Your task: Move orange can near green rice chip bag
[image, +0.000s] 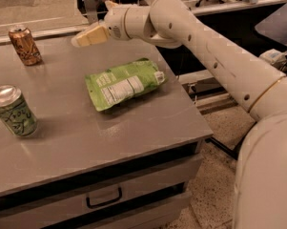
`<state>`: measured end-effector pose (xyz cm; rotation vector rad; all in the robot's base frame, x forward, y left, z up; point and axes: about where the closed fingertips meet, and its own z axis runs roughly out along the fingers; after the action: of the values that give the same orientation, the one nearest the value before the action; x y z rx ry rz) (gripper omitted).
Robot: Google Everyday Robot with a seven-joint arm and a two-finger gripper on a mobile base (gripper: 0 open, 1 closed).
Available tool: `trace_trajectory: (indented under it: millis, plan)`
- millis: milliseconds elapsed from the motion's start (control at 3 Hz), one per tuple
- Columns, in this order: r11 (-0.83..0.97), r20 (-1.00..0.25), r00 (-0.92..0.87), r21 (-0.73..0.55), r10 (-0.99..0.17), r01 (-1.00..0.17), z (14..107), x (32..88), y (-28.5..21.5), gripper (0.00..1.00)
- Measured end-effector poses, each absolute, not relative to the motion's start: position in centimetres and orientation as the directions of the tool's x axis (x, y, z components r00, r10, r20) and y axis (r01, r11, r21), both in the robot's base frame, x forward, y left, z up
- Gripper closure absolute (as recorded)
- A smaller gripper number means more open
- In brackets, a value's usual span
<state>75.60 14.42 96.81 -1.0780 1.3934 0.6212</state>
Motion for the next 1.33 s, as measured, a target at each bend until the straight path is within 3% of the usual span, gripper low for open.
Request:
trace_trajectory:
  millis: [1000, 1333]
  plan:
    - [0.31, -0.98, 0.049, -0.109, -0.195, -0.944, 92.5, 79.2, 26.5, 0.0]
    - [0.309, -0.98, 0.052, -0.11, -0.191, -0.945, 92.6, 79.3, 26.9, 0.0]
